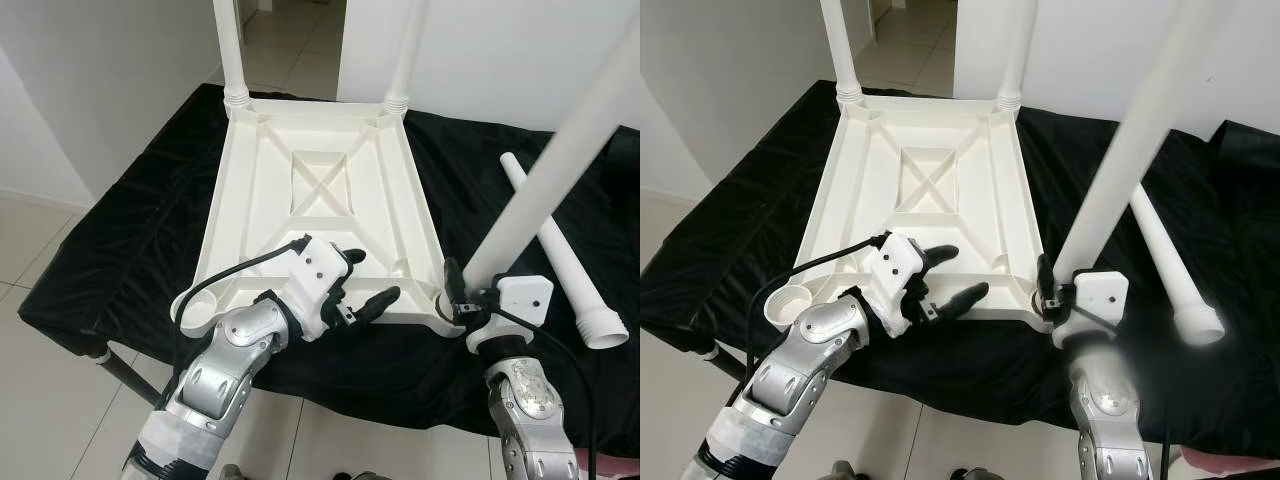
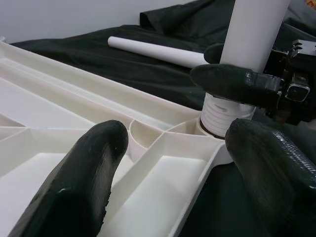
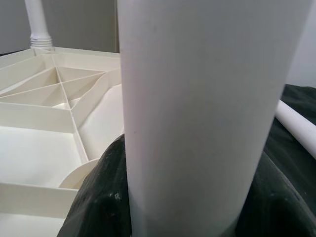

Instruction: Building children table

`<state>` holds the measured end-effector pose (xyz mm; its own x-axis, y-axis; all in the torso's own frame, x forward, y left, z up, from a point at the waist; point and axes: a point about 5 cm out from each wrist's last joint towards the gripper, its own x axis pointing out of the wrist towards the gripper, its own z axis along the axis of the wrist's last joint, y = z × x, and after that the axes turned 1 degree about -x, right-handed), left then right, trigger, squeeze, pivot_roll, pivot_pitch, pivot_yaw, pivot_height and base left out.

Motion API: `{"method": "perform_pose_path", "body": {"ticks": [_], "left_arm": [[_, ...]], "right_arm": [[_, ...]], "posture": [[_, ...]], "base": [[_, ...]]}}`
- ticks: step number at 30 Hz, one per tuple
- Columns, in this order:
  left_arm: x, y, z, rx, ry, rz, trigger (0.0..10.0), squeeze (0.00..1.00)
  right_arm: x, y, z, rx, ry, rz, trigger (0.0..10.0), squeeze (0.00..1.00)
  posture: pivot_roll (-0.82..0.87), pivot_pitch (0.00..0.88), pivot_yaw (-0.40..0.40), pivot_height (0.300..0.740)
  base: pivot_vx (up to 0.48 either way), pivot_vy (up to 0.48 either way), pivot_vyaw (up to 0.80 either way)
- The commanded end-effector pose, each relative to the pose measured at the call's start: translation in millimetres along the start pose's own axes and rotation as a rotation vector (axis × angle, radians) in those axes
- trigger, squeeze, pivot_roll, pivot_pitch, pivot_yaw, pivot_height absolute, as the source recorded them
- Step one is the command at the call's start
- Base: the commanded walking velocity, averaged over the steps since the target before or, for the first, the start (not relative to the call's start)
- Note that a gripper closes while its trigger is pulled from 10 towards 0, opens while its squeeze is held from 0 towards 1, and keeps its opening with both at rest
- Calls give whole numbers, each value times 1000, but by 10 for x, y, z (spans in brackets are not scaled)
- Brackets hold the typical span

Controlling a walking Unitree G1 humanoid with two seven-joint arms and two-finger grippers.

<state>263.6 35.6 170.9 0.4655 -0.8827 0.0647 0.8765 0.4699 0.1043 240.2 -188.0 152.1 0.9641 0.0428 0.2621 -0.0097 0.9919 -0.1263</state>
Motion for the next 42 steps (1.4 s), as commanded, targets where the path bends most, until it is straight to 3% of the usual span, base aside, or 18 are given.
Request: {"method": "perform_pose_path", "body": {"ticks": [1, 10, 22, 30, 42], "left_arm": [[-8, -92, -2, -5, 7, -129, 10000, 0], [-10, -76, -10, -25, 46, -126, 10000, 0], [3, -24, 30, -24, 45, -106, 10000, 0], [-4, -6, 57, -22, 47, -95, 10000, 0], [-14, 8, 62, -19, 52, -89, 10000, 0]], "right_arm": [[-44, 5, -102, -2, 49, 9, 10000, 0], [-72, 24, -200, -101, 63, 104, 10000, 0], [-46, 120, -278, -117, 74, 212, 10000, 0], [5, 135, -323, 76, 121, 168, 10000, 0], [12, 113, -345, 138, 154, 142, 10000, 0]], "posture": [[-35, 107, -24, 740], [-34, 119, -12, 740], [-26, 122, -15, 740], [-19, 125, -20, 740], [-17, 132, -21, 740]], "base": [[0, 0, 0], [0, 0, 0], [0, 0, 0], [0, 0, 0], [0, 0, 0]]}}
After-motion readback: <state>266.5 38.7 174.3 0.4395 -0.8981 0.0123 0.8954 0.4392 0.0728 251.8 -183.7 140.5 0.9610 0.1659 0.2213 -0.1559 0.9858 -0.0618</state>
